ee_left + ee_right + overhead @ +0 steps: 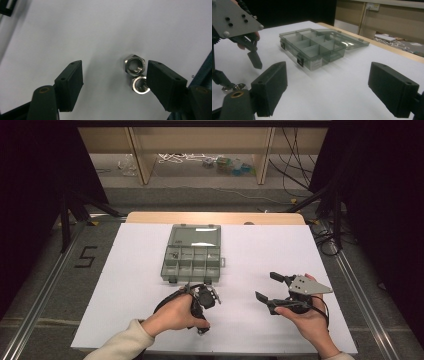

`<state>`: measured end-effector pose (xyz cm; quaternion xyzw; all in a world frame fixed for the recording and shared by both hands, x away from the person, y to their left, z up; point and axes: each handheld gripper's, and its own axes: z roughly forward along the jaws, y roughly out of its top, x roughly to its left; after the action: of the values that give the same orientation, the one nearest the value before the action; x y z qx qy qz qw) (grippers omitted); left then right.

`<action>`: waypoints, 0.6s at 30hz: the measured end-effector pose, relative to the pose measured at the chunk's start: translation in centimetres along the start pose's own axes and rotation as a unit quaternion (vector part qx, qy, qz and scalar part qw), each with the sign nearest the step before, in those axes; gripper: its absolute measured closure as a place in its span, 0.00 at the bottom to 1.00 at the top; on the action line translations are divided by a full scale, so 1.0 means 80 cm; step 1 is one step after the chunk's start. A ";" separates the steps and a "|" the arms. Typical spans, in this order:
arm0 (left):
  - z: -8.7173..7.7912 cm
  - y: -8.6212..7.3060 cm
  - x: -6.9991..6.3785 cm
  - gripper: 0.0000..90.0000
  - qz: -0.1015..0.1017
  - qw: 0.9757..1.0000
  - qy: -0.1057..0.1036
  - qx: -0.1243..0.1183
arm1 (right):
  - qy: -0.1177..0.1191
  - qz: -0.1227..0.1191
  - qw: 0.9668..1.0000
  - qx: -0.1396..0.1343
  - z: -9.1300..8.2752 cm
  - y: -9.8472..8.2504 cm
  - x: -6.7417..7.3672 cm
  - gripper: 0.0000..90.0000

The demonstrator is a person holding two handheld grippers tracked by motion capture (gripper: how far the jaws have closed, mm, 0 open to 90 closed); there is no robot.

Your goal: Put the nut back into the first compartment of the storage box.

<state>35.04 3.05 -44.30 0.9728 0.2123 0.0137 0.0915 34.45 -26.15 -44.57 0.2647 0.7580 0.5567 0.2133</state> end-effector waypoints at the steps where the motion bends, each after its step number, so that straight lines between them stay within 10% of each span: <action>1: 0.001 0.001 -0.002 0.33 0.000 1.000 0.000 0.001 | 0.000 0.000 1.000 0.000 0.000 0.000 0.000 0.18; 18: 0.020 0.023 -0.012 0.44 0.018 0.999 -0.009 0.036 | 0.002 0.003 1.000 -0.008 0.000 0.000 -0.001 0.19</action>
<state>35.00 0.70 -45.55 0.9792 0.1946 -0.0013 0.0579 34.52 -26.19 -44.60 0.2641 0.7534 0.5635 0.2124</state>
